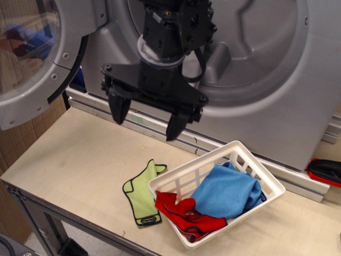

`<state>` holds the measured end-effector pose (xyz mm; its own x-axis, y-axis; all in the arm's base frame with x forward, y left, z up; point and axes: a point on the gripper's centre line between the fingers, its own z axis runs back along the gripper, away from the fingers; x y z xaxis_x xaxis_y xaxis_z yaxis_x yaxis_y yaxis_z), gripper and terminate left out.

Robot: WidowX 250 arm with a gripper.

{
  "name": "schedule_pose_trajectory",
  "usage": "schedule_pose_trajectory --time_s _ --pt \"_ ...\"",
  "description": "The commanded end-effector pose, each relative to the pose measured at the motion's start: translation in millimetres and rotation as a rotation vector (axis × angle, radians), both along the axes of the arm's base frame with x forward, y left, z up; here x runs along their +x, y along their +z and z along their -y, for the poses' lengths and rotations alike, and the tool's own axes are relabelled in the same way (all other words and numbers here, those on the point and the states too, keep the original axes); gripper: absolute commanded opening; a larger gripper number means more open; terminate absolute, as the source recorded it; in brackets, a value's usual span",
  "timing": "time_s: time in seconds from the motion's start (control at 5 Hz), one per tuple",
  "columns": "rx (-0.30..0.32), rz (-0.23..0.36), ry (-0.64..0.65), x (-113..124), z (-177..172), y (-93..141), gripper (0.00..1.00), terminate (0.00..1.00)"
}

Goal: Take clothes out of laundry machine

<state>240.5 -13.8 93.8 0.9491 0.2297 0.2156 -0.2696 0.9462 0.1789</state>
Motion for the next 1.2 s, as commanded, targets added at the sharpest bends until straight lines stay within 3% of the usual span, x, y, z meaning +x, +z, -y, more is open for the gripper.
schedule_pose_trajectory --time_s 0.0,0.4,0.8,1.0 --pt "0.044 0.218 0.032 52 -29 16 1.00 0.00" --pt "0.057 0.353 0.024 103 -42 37 1.00 0.00" --pt "0.014 0.426 0.007 137 -48 19 1.00 0.00" --pt "0.012 0.427 0.043 148 -50 12 1.00 0.00"
